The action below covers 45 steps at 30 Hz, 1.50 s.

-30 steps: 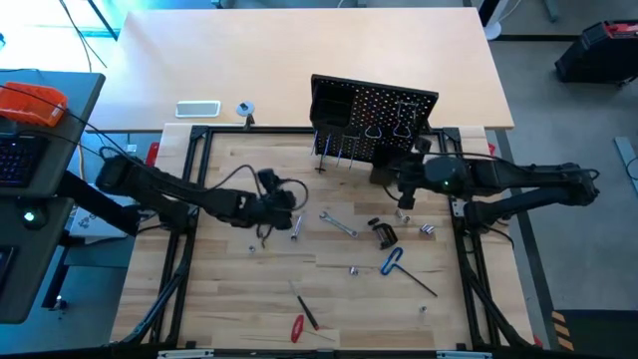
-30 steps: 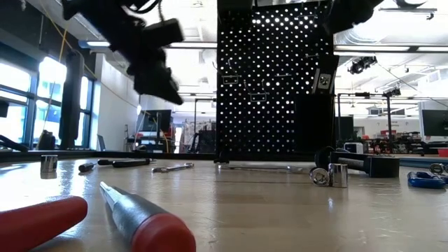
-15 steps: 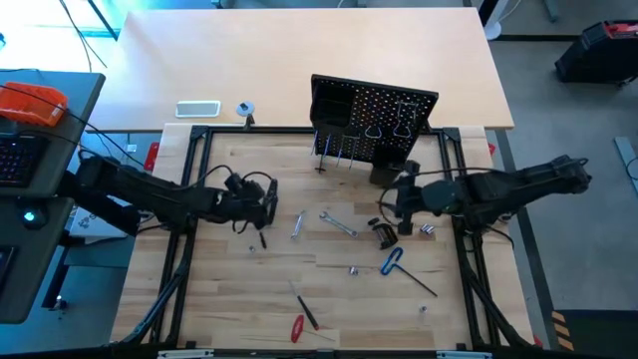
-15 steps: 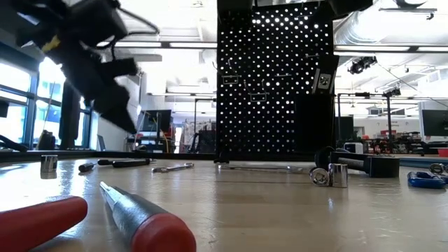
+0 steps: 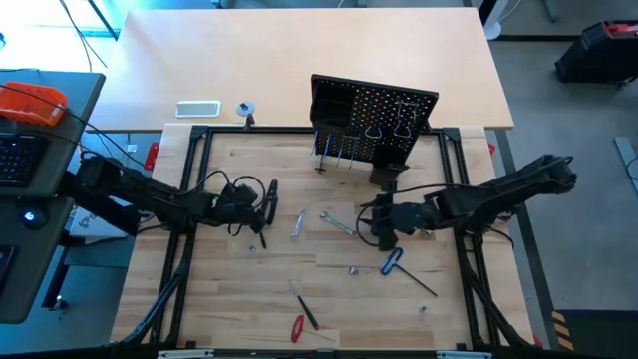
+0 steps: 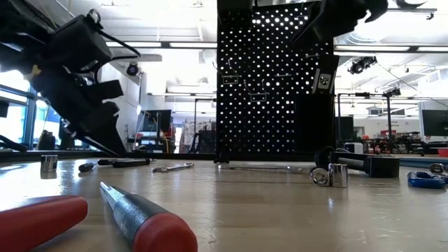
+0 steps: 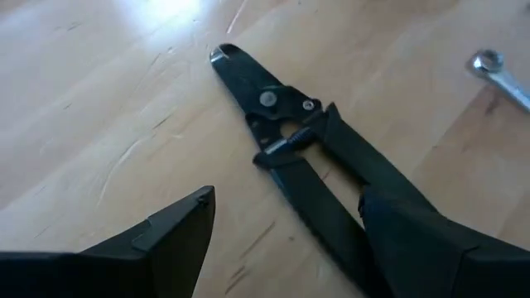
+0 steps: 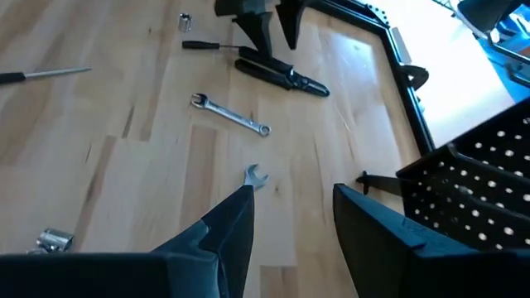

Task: Hang tools onto peg board
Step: Hang the black wire strippers onto the pegboard

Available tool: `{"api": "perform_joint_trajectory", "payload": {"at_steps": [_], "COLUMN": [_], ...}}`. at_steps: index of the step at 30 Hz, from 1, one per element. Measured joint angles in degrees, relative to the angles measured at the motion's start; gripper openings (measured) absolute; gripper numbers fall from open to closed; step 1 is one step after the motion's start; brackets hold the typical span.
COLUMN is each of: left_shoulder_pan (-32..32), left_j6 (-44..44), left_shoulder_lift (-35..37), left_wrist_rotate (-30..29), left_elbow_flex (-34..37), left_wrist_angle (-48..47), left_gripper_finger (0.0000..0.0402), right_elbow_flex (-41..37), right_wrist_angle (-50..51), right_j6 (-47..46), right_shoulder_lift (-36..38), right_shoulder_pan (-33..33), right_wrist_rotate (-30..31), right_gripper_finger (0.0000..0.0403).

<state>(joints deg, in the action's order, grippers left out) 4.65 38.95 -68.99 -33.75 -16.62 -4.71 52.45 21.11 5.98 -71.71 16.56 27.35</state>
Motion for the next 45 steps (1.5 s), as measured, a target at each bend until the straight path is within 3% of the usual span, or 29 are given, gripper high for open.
{"api": "perform_joint_trajectory", "payload": {"at_steps": [12, 16, 21, 32, 45], "left_shoulder_pan": [-2.4, -2.3, -1.4, -1.3, -1.1], "left_j6": [-1.9, -3.1, -10.7, -18.5, -25.4], "left_shoulder_lift": [-14.9, -18.0, -17.9, -15.2, -4.7], "left_wrist_rotate": [-2.2, -2.8, -1.2, 0.5, 1.6], "left_elbow_flex": [-0.2, -0.4, 0.1, 0.3, 0.3], "left_wrist_angle": [11.3, 14.7, 19.3, 22.9, 24.7], "left_gripper_finger": [0.0280, 0.0205, 0.0056, 0.0052, 0.0052], "right_elbow_flex": [0.0, 0.0, 0.0, 0.0, 0.0], "right_wrist_angle": [-3.4, -4.4, -5.4, -6.6, -10.4], "right_j6": [-1.2, -2.1, -2.6, -3.6, -6.1], "right_shoulder_lift": [-2.9, -2.9, -2.9, -2.9, -3.1], "right_shoulder_pan": [0.0, 0.1, 0.1, 1.7, 2.0], "right_wrist_rotate": [-1.5, -2.0, -2.4, -2.5, -2.6], "right_gripper_finger": [0.0161, 0.0161, 0.0161, 0.0161, 0.0161]}}
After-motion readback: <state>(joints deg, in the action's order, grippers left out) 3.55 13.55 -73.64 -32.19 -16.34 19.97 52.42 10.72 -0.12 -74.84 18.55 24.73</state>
